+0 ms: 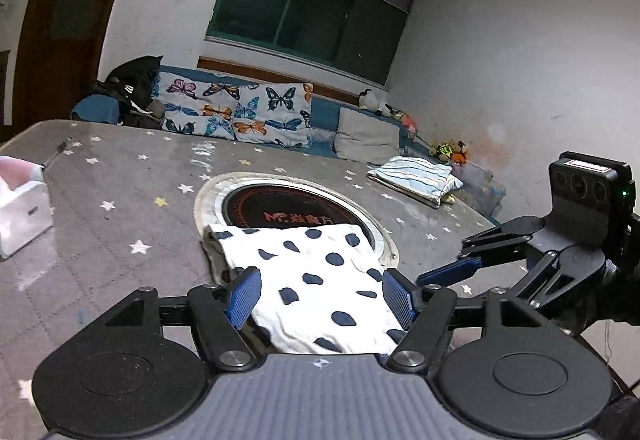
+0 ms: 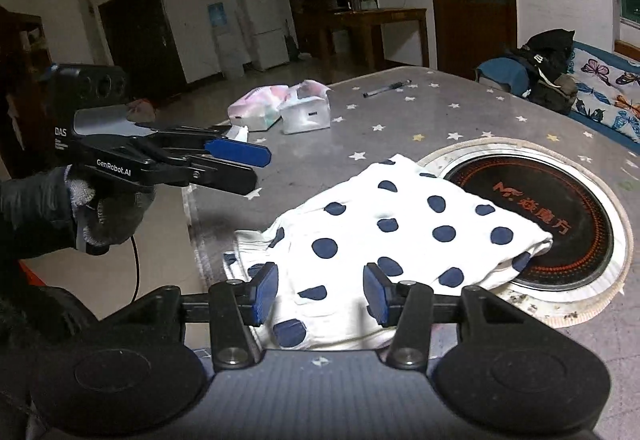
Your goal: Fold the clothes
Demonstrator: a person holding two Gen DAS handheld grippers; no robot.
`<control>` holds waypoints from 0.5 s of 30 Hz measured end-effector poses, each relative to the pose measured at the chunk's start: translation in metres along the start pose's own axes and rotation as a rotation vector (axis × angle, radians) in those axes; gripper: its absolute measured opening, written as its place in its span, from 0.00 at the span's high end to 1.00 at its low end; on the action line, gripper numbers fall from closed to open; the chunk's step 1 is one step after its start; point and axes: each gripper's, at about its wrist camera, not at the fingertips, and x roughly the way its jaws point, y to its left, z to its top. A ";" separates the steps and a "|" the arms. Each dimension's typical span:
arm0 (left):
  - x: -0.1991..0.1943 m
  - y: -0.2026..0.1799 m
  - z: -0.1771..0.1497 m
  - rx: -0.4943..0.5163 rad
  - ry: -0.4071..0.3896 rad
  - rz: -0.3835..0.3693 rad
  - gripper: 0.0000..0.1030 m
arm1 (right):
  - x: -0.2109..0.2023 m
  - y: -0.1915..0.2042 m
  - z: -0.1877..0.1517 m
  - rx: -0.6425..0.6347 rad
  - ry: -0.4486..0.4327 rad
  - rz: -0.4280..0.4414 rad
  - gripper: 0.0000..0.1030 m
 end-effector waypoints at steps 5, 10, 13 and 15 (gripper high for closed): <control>0.014 -0.008 -0.006 -0.010 0.014 -0.042 0.32 | 0.014 0.001 -0.005 0.009 0.023 0.017 0.54; 0.028 -0.011 -0.021 0.000 0.089 -0.052 0.33 | 0.025 0.000 -0.014 0.020 0.060 0.030 0.52; 0.028 -0.009 -0.027 0.001 0.122 -0.042 0.33 | 0.026 -0.001 -0.018 0.031 0.069 0.043 0.50; 0.027 -0.008 -0.028 -0.001 0.127 -0.036 0.33 | 0.023 -0.003 -0.016 0.040 0.063 0.048 0.49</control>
